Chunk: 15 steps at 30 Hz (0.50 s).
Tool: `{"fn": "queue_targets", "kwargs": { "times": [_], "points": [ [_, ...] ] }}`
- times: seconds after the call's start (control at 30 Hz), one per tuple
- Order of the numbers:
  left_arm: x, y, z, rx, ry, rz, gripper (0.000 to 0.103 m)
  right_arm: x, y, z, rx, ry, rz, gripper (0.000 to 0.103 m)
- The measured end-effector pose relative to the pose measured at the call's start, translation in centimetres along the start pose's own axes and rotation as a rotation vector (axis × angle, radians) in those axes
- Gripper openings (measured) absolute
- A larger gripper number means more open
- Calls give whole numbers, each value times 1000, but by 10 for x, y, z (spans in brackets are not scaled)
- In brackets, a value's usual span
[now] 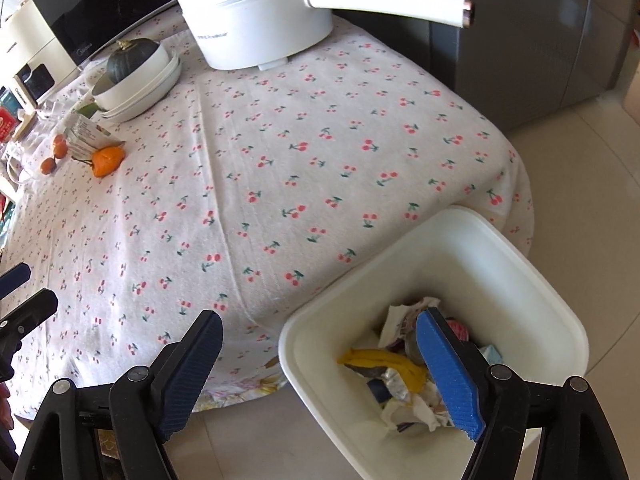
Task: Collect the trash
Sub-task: 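Move both tools back over the table toward the orange peel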
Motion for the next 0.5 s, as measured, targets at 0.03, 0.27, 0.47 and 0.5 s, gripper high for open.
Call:
{"fn": "queue_targets", "kwargs": {
  "times": [0.03, 0.27, 0.47, 0.5],
  "points": [
    [0, -2, 8, 7, -12, -2, 102, 2, 2, 7, 4, -6, -2, 84],
    [-2, -18, 58, 55, -84, -16, 103, 16, 14, 51, 2, -61, -17, 98],
    [-7, -27, 91, 86, -124, -9, 103, 25, 28, 83, -25, -104, -30, 102],
    [-8, -28, 96, 92, -127, -7, 103, 27, 30, 88, -27, -112, -31, 102]
  ]
}}
Point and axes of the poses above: each gripper's, at about its wrist camera, not at the fingertips, and y roughly the way its jaws point, z to its left, x to its top, the point moved 4 cm from there along y, roughly the way its jaws point, and after that the axes turned 7 degrees about z, right-handed, at the moved point
